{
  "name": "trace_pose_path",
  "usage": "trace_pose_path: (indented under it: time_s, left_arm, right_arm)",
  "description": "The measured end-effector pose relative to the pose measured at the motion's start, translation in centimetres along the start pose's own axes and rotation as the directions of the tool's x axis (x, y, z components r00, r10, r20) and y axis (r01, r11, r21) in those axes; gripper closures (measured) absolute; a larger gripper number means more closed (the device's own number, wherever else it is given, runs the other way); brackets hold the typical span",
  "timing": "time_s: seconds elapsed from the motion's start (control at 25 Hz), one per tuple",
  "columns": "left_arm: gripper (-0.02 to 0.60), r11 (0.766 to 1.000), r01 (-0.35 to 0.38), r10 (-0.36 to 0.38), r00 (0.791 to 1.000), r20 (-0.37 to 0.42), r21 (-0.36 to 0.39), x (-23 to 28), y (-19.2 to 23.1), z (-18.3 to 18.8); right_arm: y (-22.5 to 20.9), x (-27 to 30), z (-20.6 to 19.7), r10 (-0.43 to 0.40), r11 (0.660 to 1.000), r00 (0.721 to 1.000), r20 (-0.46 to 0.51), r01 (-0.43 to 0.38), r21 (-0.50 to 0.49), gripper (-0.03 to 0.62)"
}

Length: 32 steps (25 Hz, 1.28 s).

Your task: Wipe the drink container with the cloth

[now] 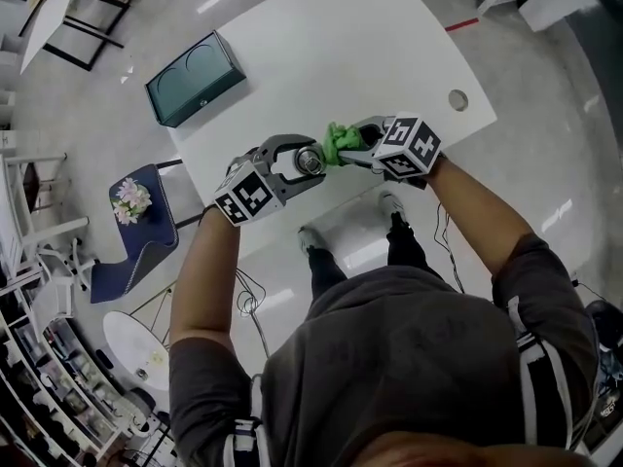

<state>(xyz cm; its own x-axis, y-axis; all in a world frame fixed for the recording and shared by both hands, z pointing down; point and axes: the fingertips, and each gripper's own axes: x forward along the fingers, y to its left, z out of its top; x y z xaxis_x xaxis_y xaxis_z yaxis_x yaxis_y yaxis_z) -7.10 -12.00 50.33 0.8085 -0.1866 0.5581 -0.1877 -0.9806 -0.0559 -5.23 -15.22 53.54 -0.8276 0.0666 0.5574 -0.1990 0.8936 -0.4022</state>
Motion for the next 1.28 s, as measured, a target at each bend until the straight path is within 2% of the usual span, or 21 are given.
trace_pose_path:
  time_s: [0.24,0.36,0.44,0.52,0.64,0.76,0.84,0.96,1.04,1.08,1.2,1.28]
  left_arm:
    - [0.330,1.000,0.018,-0.018,0.999,0.030,-0.012,0.5,-0.2,-1.0]
    - [0.328,1.000,0.010,-0.009,0.999,0.045,-0.009,0.5,0.0,-0.9]
    - [0.328,1.000,-0.024,0.024,0.999,0.046,-0.006,0.5,0.1,-1.0]
    - [0.321,0.997,-0.081,0.082,0.996,0.035,-0.016,0.2,0.2,-1.3]
    - [0.284,0.988,-0.138,0.142,0.988,0.053,-0.068,-0.8,0.2,-1.6]
    - [0.284,0.978,-0.167,0.179,0.979,0.094,-0.123,-1.9,-0.3,-1.5]
    - [0.284,0.969,-0.182,0.204,0.971,0.126,-0.165,-2.4,-0.2,-1.3]
    - [0.288,0.942,-0.240,0.279,0.948,0.152,-0.235,-3.0,0.8,-1.7]
    - [0.339,0.925,-0.278,0.324,0.933,0.158,-0.257,-3.3,1.4,-1.9]
    - [0.339,0.921,-0.288,0.337,0.927,0.165,-0.261,-3.3,1.6,-1.8]
    - [0.342,0.922,-0.297,0.347,0.919,0.187,-0.250,-3.3,1.7,-1.8]
    - [0.342,0.930,-0.287,0.333,0.923,0.193,-0.230,-3.3,1.7,-1.9]
  right_arm:
    - [-0.7,1.6,-1.2,-0.012,1.000,0.998,-0.063,0.011,-0.013,0.479]
    - [-1.6,2.5,-2.4,-0.048,0.998,0.992,-0.120,0.044,-0.033,0.477]
    - [-1.9,2.9,-3.3,-0.055,0.998,0.988,-0.145,0.050,-0.044,0.477]
    - [-1.9,2.7,-3.4,-0.042,0.999,0.990,-0.132,0.039,-0.026,0.477]
    - [-2.4,1.8,-2.4,-0.023,1.000,0.996,-0.091,0.023,0.001,0.477]
    - [-2.8,1.1,-1.3,0.002,1.000,0.997,-0.074,-0.001,0.005,0.477]
    - [-2.9,0.9,-0.2,0.029,1.000,0.998,-0.055,-0.028,0.009,0.477]
    - [-2.8,1.4,2.1,0.095,0.995,0.995,-0.019,-0.095,0.002,0.477]
    - [-2.4,2.5,4.0,0.166,0.986,0.986,-0.010,-0.166,-0.006,0.477]
    - [-2.1,3.2,4.8,0.206,0.978,0.978,-0.011,-0.206,-0.003,0.477]
    - [-2.0,5.6,6.0,0.301,0.953,0.953,-0.039,-0.299,0.045,0.477]
    - [-2.7,7.0,5.6,0.317,0.947,0.946,-0.074,-0.311,0.081,0.479]
